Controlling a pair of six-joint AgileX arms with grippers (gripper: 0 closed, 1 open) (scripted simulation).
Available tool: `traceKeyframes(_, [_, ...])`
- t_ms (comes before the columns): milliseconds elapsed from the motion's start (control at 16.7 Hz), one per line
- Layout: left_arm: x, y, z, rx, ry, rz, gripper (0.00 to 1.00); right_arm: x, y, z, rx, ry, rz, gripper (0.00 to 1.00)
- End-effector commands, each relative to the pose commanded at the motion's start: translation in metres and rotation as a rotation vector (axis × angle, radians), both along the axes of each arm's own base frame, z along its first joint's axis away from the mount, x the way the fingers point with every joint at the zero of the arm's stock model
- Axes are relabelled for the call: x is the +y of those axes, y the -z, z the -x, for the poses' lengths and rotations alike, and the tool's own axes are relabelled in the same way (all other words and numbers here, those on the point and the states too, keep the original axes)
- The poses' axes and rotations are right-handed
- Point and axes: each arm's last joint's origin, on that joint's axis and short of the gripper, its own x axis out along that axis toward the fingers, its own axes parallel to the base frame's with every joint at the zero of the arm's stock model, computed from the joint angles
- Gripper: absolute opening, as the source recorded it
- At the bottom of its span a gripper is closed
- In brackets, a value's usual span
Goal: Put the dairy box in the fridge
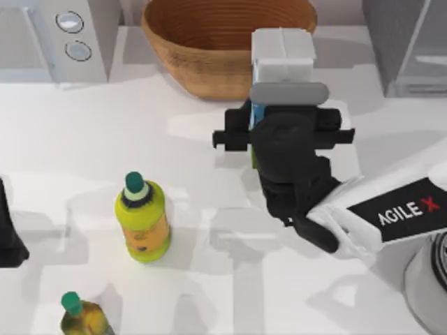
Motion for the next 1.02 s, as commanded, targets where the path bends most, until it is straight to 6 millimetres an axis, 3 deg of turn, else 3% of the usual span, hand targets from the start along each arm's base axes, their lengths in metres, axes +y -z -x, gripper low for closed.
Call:
traceKeyframes(360, [0.0, 0.0, 0.0, 0.0, 0.0, 0.0, 1.0, -0.004, -0.083, 0.002, 0.017, 0.005, 0.017, 0.0])
traceKeyframes(480, [0.0, 0.0, 0.0, 0.0, 0.0, 0.0, 1.0, -0.006, -0.102, 0.005, 0.008, 0.006, 0.007, 0.0])
traceKeyframes(840, [0.0, 0.0, 0.0, 0.0, 0.0, 0.0, 1.0, -0.006, -0.105, 0.005, 0.006, 0.006, 0.004, 0.0])
traceKeyframes(1020, [0.0, 0.0, 0.0, 0.0, 0.0, 0.0, 1.0, -0.021, -0.117, 0.009, -0.004, -0.001, -0.01, 0.0])
